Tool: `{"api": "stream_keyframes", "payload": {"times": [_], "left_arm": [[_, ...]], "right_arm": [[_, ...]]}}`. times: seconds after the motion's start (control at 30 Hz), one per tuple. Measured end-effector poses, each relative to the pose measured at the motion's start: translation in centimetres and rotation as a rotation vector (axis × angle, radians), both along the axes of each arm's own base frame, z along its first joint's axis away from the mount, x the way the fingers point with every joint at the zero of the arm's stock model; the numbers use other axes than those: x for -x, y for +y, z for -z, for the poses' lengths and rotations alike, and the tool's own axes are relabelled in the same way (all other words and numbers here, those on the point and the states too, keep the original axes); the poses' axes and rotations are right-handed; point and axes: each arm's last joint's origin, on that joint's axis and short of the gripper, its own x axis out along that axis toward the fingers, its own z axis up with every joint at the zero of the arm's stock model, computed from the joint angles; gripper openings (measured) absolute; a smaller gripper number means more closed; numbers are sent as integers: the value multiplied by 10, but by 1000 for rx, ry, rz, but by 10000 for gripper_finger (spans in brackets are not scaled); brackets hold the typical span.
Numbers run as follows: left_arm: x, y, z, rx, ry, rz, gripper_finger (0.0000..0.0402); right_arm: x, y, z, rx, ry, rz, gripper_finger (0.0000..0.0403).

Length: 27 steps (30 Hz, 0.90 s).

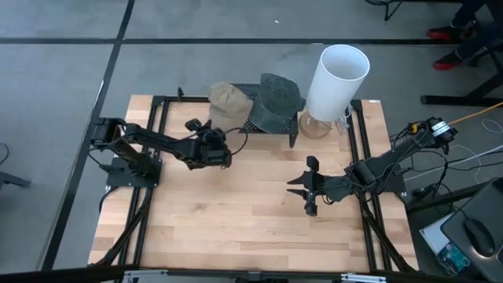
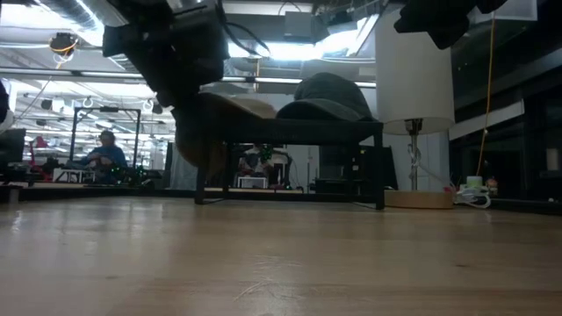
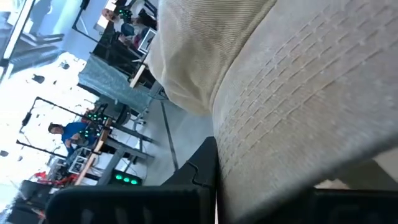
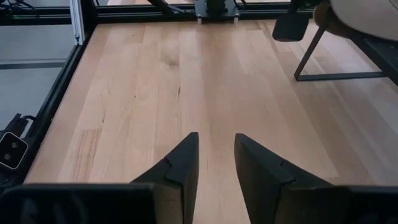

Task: Pick & Place hat
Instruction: Adjust the brown caps on the shelf

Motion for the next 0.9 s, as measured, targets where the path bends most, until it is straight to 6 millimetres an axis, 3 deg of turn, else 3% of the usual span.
{"api": "stream_keyframes", "payload": {"times": [0.47,0.9], "left_arm": [[10,-17,-36,-90,-127,43,23],[-1,-34,-73,-203,-63,96,23]], "right_arm": [[0,0,0,3,1,-1,103],[0,0,0,2,0,-1,103]]}}
